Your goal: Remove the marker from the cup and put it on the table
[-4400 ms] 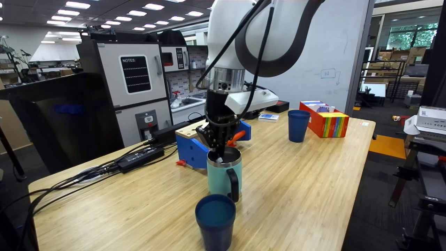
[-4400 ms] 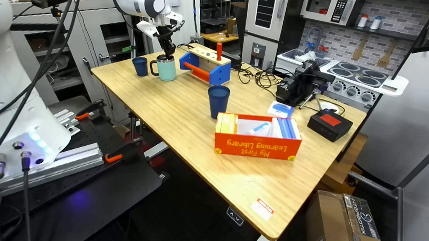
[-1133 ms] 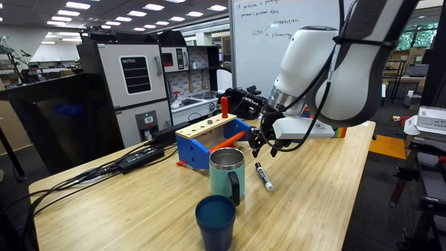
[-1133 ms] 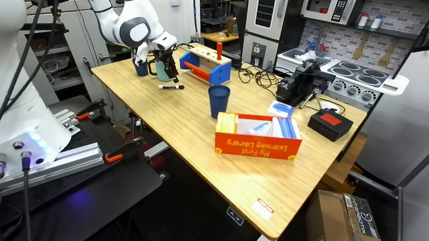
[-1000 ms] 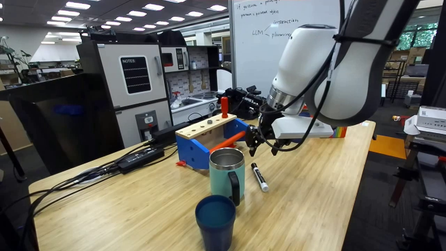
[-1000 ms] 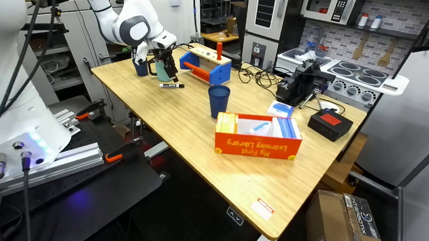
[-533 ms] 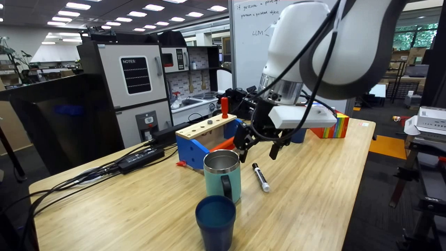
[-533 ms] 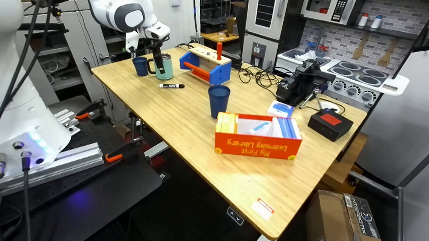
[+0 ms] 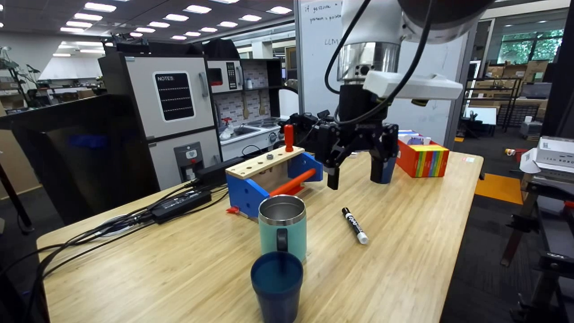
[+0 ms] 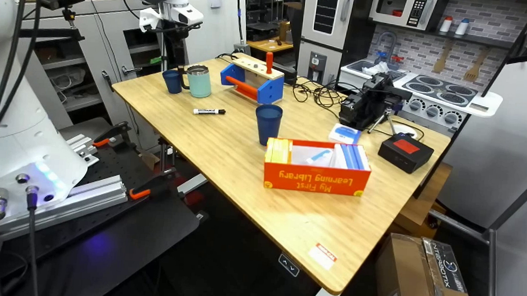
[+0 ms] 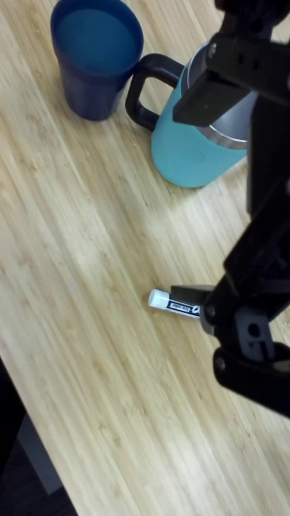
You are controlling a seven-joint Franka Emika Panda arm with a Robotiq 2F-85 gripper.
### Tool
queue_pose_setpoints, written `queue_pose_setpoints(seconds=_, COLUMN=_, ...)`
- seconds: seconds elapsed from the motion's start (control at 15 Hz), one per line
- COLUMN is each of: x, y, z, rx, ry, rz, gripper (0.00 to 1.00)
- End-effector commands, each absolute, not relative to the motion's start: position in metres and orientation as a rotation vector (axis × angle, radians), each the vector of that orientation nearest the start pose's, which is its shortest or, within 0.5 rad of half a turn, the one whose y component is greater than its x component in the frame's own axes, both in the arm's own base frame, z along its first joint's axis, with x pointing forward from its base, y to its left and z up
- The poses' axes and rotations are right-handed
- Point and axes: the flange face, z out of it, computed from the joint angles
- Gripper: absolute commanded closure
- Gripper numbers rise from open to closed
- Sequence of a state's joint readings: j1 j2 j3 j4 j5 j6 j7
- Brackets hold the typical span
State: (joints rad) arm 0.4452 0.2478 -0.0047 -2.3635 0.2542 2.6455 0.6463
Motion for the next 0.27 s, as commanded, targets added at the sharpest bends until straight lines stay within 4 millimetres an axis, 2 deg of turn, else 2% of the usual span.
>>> queue_pose_setpoints(seconds=0.0, x=0.456, y=0.206, z=0.249, rx=-2.991, ry=0.662, rz=0.165, gripper=0.0)
queue_pose_setpoints(seconds=0.2, x=0.447, y=0.206, z=0.272, rx=-3.015, ry=0.712, rz=0.198, gripper=0.0)
